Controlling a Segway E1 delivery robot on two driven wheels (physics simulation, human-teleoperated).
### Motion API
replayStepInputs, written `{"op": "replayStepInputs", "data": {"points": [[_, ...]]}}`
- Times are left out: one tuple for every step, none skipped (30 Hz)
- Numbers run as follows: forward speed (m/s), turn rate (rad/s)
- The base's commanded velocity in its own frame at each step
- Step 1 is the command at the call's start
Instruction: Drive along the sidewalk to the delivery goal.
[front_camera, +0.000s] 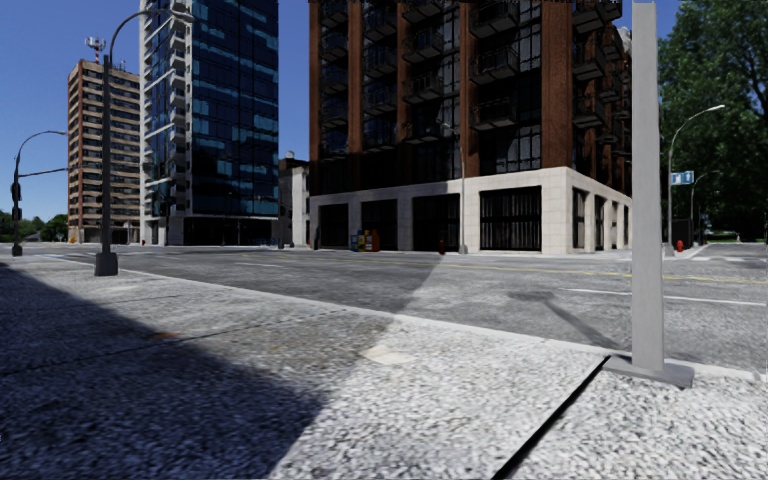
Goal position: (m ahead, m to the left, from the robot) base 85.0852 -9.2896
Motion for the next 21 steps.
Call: {"op": "replayStepInputs", "data": {"points": [[2.00, 0.72], [2.00, 0.72], [2.00, 0.72], [2.00, 0.72], [2.00, 0.72], [2.00, 0.72], [2.00, 0.72], [2.00, 0.72], [2.00, 0.72], [2.00, 0.72], [2.00, 0.72], [2.00, 0.72], [2.00, 0.72], [2.00, 0.72], [2.00, 0.72], [2.00, 0.72], [2.00, 0.72], [2.00, 0.72], [2.00, 0.72], [2.00, 0.72], [2.00, 0.72]]}}
